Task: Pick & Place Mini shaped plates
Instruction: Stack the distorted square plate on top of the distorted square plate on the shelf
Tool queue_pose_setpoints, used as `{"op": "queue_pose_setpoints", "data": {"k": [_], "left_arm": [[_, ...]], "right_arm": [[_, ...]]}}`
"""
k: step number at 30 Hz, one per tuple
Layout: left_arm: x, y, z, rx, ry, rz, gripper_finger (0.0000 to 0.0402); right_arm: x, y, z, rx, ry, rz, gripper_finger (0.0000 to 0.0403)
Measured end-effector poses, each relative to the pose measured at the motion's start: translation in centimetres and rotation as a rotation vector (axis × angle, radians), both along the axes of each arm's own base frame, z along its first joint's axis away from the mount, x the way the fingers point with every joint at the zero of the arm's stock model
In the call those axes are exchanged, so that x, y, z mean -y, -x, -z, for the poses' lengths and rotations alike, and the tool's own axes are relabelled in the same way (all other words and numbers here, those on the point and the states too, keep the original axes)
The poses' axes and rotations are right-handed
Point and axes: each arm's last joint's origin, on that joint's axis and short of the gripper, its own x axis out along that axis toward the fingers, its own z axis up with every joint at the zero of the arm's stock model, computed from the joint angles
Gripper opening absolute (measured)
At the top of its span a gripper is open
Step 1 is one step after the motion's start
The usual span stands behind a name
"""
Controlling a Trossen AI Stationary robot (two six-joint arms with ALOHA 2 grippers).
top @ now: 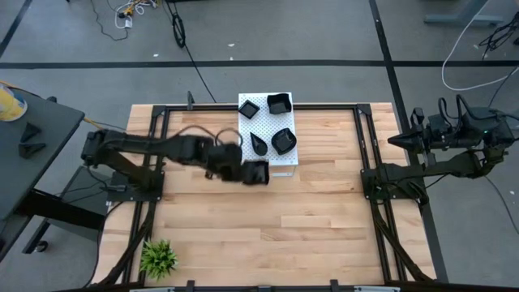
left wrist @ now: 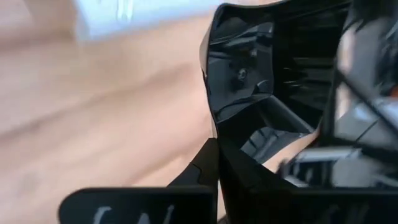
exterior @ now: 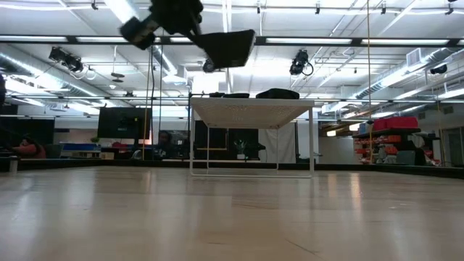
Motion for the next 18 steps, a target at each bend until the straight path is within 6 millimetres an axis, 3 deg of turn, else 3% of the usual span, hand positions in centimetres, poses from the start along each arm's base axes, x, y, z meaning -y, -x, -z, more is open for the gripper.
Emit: {"op": "queue_pose_setpoints", "data": {"k": [8, 18], "left_arm": [[-4.8, -0.4, -3.5, 0.115, -0.074, -0.112, 0.0004], [-9.9, -0.7, -6.1, 0.160, -0.169, -0.231, 0.0004]], "right_arm": [[0.0, 0.0, 0.0, 0.000, 0.000, 0.000, 0.0019], [0.0, 0.0, 0.0, 0.000, 0.000, 0.000, 0.0019]]}}
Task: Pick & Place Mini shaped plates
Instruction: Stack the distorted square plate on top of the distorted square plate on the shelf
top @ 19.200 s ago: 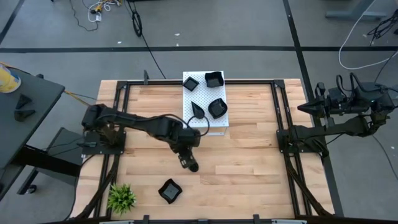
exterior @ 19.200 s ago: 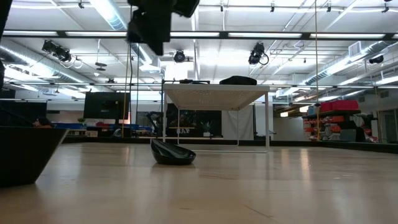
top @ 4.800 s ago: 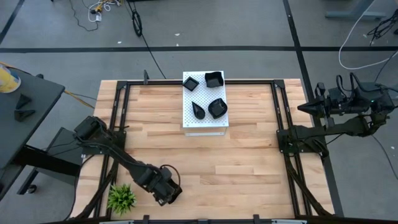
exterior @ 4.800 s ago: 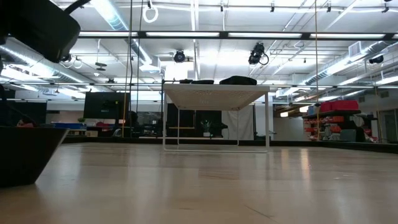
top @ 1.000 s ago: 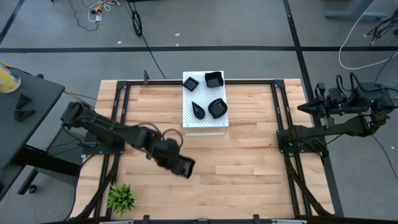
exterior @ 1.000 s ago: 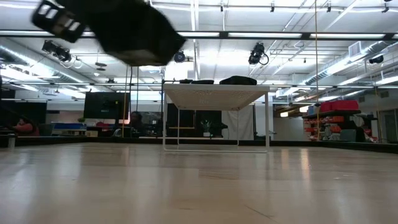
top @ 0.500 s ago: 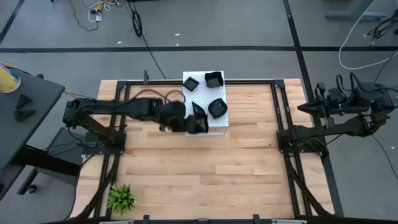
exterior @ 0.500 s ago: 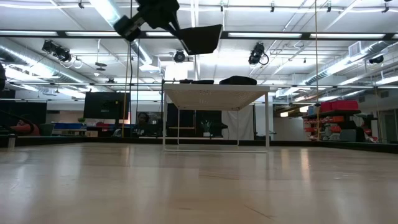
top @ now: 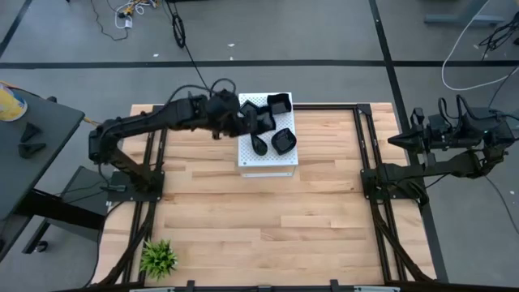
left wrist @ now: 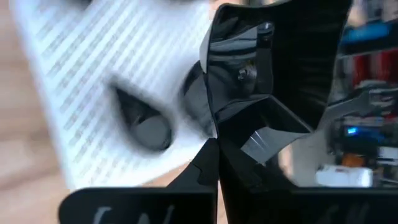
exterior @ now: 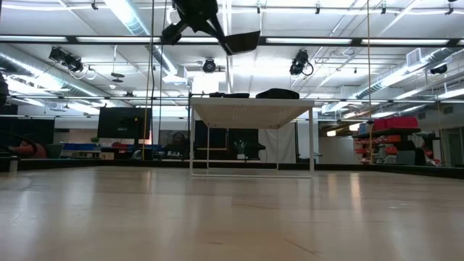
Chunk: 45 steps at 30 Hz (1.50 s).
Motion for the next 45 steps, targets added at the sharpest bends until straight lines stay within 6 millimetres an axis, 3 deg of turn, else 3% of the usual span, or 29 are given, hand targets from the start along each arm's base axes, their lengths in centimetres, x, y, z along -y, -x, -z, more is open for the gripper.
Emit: {"op": "queue_pose_setpoints", "data": {"k": [9, 20, 38, 45], "left_arm": [[-4.2, -0.6, -2.6, 0.041, -0.074, -0.033, 0.0005], [-7.0, -2.1, -4.6, 0.061, -0.107, -0.007, 0.0003], [-8.7, -1.9, -4.6, 0.046, -0.124, -0.046, 0.0003], [-9.9, -2.6, -3.6, 0.045, -0.116, -0.035, 0.0003]], "right_arm": [[0.0, 0.0, 0.0, -0.001, 0.000, 0.000, 0.0019], [0.0, 0.0, 0.0, 0.000, 0.000, 0.000, 0.0019], [0.0, 0.0, 0.0, 0.000, 0.000, 0.000, 0.0019], [0.0, 0.0, 0.0, -0.001, 0.000, -0.001, 0.0019]]}}
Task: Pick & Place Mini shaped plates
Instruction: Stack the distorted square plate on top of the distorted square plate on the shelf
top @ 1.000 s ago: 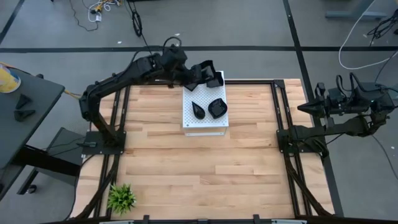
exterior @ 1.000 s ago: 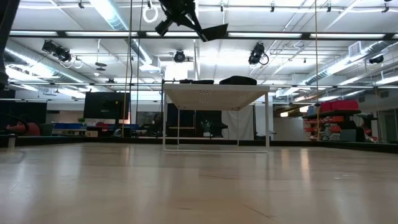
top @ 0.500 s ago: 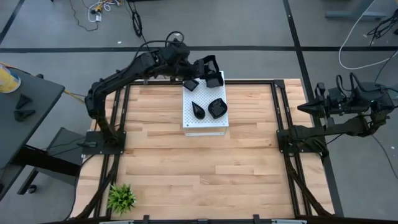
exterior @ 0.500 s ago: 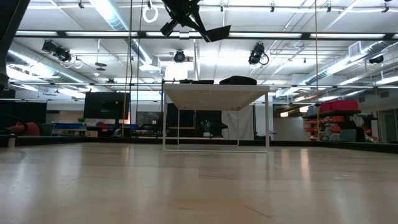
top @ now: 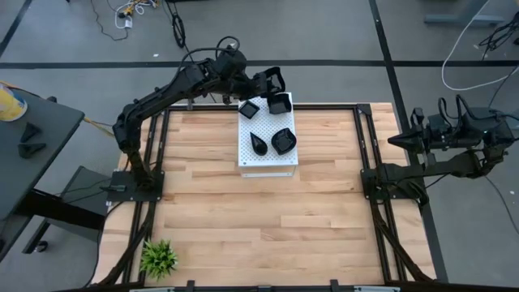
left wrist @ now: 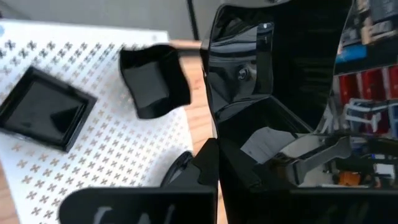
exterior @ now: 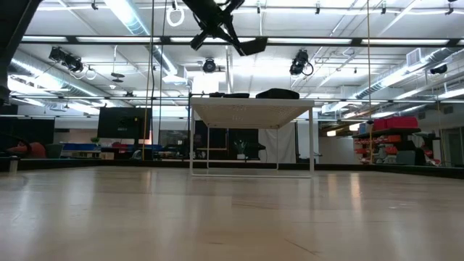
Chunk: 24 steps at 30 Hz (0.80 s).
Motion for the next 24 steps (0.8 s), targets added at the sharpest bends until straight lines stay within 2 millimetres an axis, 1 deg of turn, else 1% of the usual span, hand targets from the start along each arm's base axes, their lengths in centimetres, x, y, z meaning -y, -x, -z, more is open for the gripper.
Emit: {"op": "queue_pose_setpoints", "data": {"k": [4, 10, 16, 24], "left_arm": [[-1.1, -1.0, 1.4, -0.002, 0.026, 0.013, 0.0004], [-2.6, -2.0, 3.3, -0.022, 0.070, 0.023, 0.0003], [-3.4, -2.9, 4.8, -0.023, 0.104, 0.040, 0.0006], [-4.3, -4.2, 7.6, -0.072, 0.163, 0.056, 0.0006]], "right_arm": [[0.0, 0.0, 0.0, 0.000, 0.000, 0.000, 0.0019], [0.0, 0.0, 0.0, 0.001, 0.000, 0.000, 0.0019], [0.0, 0.0, 0.0, 0.000, 0.000, 0.000, 0.0019], [0.0, 0.0, 0.0, 0.000, 0.000, 0.000, 0.0019]]}}
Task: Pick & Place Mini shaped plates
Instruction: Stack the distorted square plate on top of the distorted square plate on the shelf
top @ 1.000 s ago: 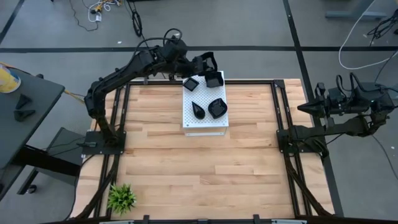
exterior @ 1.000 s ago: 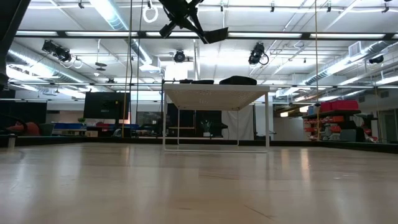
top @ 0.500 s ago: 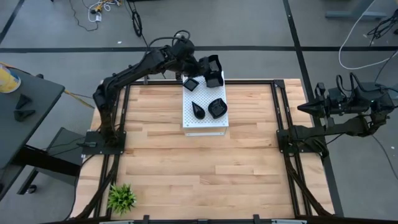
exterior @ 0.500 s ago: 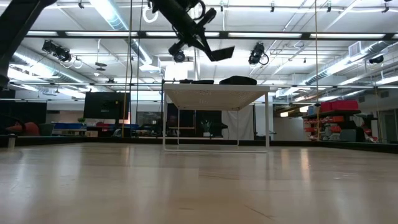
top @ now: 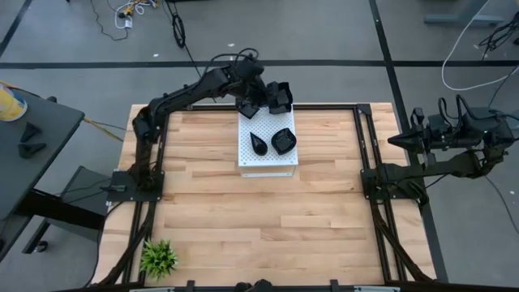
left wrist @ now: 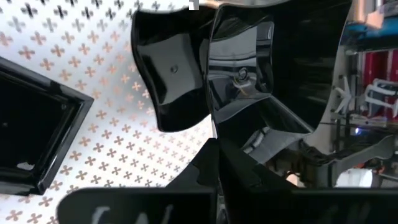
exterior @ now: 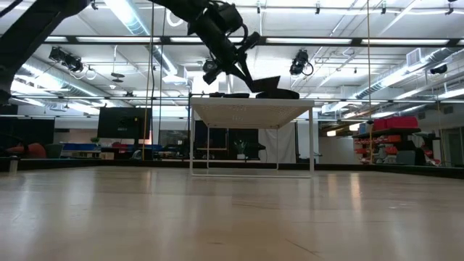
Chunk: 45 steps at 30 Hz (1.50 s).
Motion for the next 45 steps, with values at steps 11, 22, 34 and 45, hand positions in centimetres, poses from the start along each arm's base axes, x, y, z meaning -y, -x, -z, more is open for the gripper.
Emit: {"op": "queue_pose_setpoints", "data": {"k": [11, 22, 34, 45], "left_arm": [[-0.7, -1.0, 2.5, -0.032, 0.061, 0.016, 0.0007], [-1.1, -0.8, 2.5, -0.033, 0.059, 0.000, 0.0009], [-1.1, -0.8, 2.5, -0.054, 0.030, -0.039, 0.0023], [-1.3, -0.8, 2.6, -0.068, 0.011, -0.060, 0.0044]], "right_arm": [[0.0, 0.0, 0.0, 0.000, 0.000, 0.000, 0.0019], [0.0, 0.0, 0.0, 0.000, 0.000, 0.000, 0.0019], [0.0, 0.0, 0.0, 0.001, 0.000, 0.001, 0.0019], [0.0, 0.0, 0.0, 0.000, 0.000, 0.000, 0.0019]]}}
